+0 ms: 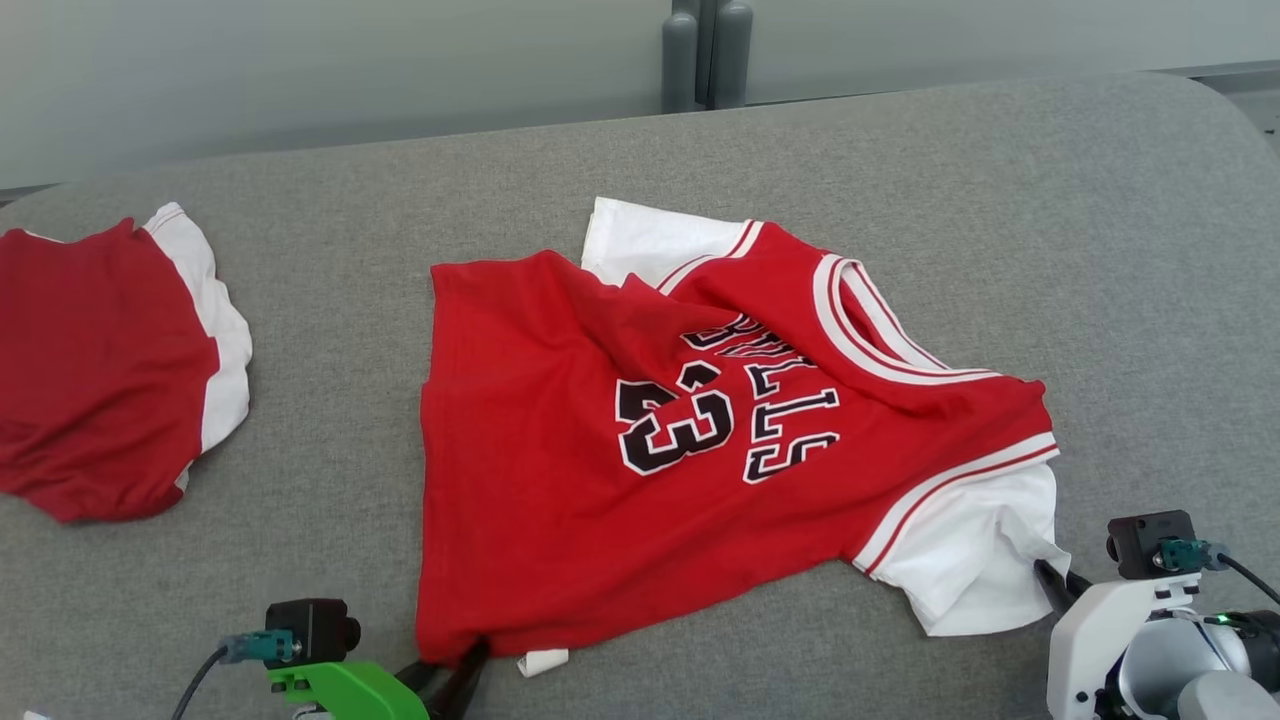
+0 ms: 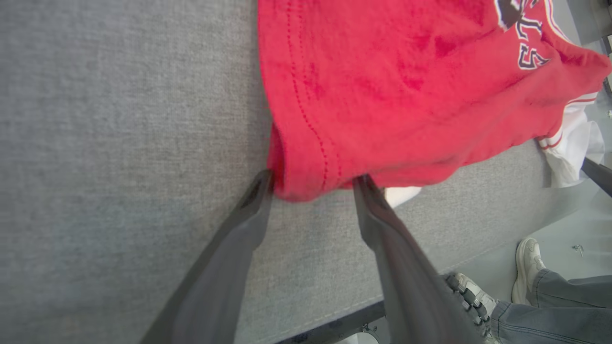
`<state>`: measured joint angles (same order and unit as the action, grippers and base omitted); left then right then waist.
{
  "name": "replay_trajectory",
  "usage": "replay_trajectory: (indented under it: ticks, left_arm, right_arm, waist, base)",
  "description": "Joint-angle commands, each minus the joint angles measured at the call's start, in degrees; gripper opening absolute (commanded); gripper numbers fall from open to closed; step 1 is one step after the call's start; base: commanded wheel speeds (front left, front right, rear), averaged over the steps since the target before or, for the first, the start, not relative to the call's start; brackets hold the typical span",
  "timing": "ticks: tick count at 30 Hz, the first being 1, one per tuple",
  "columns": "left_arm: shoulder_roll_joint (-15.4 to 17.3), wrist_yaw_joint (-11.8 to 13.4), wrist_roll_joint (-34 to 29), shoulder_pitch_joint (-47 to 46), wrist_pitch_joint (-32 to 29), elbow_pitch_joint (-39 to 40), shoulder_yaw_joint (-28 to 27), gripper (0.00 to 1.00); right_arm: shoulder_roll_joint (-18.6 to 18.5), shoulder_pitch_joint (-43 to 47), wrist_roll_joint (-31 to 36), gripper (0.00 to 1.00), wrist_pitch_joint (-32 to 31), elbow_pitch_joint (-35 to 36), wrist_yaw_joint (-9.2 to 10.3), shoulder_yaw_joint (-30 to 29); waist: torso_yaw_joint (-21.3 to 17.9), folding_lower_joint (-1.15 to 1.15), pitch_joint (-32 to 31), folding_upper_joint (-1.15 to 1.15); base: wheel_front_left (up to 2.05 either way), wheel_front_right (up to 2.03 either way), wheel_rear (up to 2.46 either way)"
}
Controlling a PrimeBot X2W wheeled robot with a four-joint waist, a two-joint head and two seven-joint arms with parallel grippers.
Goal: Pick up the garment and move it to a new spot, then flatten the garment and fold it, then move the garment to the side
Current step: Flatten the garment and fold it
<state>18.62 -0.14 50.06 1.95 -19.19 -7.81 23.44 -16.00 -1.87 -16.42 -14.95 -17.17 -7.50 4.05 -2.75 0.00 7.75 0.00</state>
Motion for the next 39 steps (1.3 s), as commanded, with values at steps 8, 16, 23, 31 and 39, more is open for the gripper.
replay_trajectory:
  ticks: [8, 16, 23, 31, 39]
  left_arm:
    - [-1.0, -1.8, -0.1, -3.6, 2.1, -4.0, -0.2, 0.00]
    - [-0.6, -2.6, 0.9, -3.5, 1.3, -4.4, 0.1, 0.00]
    - [3.8, -3.6, 2.6, -2.0, -2.8, 5.7, -0.6, 0.00]
    - [10.8, -2.4, 9.7, -2.0, -9.0, 24.8, -7.0, 0.00]
    - [16.7, 0.3, 21.5, -9.2, -16.0, 38.8, -17.5, 0.00]
  right_arm:
    - [0.0, -0.9, 0.5, 0.00, 0.7, 0.7, 0.02, -0.2]
    - [0.0, -0.3, 0.1, 0.00, 1.0, 1.3, 0.02, 0.0]
    - [-2.9, -2.5, -4.5, 0.00, 0.3, 8.4, 0.02, -2.0]
    - [-5.1, -6.6, -19.0, 0.00, -4.5, 26.2, 0.01, -10.5]
    - [-7.0, -17.4, -29.2, 0.00, -13.5, 37.6, 0.00, -22.2]
  waist:
    - [-0.3, 0.00, -0.2, 0.00]
    - [-0.5, 0.00, -0.7, 0.00]
    - [-0.5, 0.00, -1.3, 0.00]
    - [-0.7, 0.00, -2.7, 0.00]
    - [-1.1, 0.00, -2.5, 0.00]
  base:
    - [0.00, 0.00, 0.00]
    - [0.00, 0.00, 0.00]
    - [0.00, 0.00, 0.00]
    - [0.00, 0.00, 0.00]
    - [0.00, 0.00, 0.00]
